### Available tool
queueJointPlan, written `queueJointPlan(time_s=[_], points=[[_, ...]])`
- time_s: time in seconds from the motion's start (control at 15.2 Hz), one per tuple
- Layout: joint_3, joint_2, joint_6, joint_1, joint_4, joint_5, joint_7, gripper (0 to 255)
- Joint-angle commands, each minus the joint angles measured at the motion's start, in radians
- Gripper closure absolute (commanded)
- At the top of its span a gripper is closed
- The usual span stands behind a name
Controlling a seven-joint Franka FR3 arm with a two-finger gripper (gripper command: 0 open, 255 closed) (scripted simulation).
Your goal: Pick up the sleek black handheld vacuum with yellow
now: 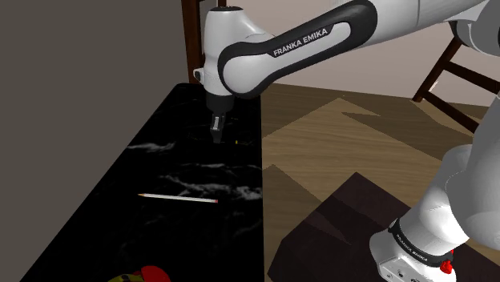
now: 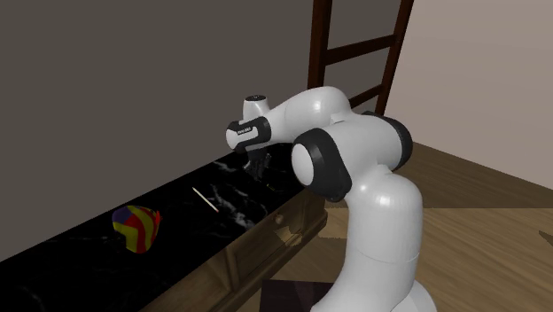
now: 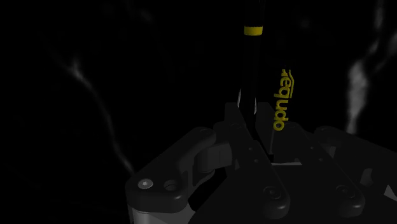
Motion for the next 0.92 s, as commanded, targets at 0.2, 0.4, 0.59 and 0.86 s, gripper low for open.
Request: queueJointPlan(time_s=[0.2, 0.4, 0.59, 0.86], points=[[0.0, -0.007, -0.013, 0.0, 0.006, 0.002, -0.001, 255], [0.001, -0.022, -0.049, -0.001, 0.027, 0.005, -0.004, 255], [0.002, -0.036, -0.086, -0.002, 0.051, 0.009, -0.006, 255], [0.003, -0.051, -0.136, -0.002, 0.085, 0.013, -0.009, 255]])
